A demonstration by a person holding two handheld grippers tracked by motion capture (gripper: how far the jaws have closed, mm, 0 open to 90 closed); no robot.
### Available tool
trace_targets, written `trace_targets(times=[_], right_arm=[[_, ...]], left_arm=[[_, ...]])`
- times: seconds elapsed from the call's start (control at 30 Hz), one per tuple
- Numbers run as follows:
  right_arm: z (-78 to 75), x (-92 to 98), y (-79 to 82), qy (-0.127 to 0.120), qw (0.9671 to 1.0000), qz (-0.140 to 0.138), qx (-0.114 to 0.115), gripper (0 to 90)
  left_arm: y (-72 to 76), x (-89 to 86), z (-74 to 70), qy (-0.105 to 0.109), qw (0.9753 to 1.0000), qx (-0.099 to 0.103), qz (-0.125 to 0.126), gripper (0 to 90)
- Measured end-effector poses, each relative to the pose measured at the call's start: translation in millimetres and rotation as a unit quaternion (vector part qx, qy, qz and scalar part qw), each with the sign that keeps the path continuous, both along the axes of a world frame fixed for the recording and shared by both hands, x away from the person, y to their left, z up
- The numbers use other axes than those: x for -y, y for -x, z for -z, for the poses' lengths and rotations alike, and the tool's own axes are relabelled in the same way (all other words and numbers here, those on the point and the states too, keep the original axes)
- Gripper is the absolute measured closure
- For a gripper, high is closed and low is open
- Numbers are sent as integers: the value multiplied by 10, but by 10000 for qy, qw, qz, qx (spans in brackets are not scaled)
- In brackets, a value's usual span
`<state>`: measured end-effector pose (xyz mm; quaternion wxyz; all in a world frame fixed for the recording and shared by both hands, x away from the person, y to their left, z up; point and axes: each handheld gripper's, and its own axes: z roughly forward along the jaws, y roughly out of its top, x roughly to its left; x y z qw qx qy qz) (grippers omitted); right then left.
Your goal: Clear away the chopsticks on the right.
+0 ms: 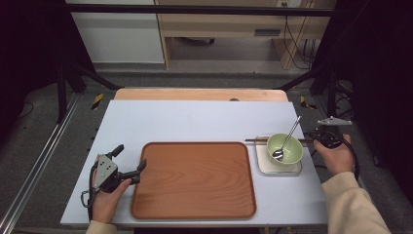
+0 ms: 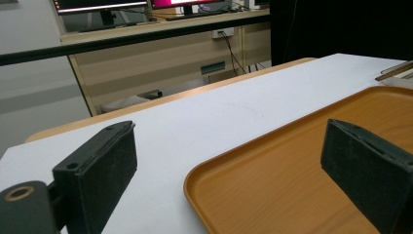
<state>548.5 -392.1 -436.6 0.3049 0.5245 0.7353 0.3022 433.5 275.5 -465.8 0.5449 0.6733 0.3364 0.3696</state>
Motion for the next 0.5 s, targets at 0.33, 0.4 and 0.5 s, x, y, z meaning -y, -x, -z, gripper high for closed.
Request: trace_targets(times=[0.33,0.4,0.5], right_arm=[[97,-39,-226,96,9997,-27,-217,900],[130,-51,-262,114,9994,33,-335,900],[158,-45,-276,152,9992,27,-358,900]], left_arm=[[-1,3,3,-29,10000,-18,-51,62],[-2,9,7,-55,10000,-24,-47,63],[0,15,7,-72,10000,-24,-37,63]])
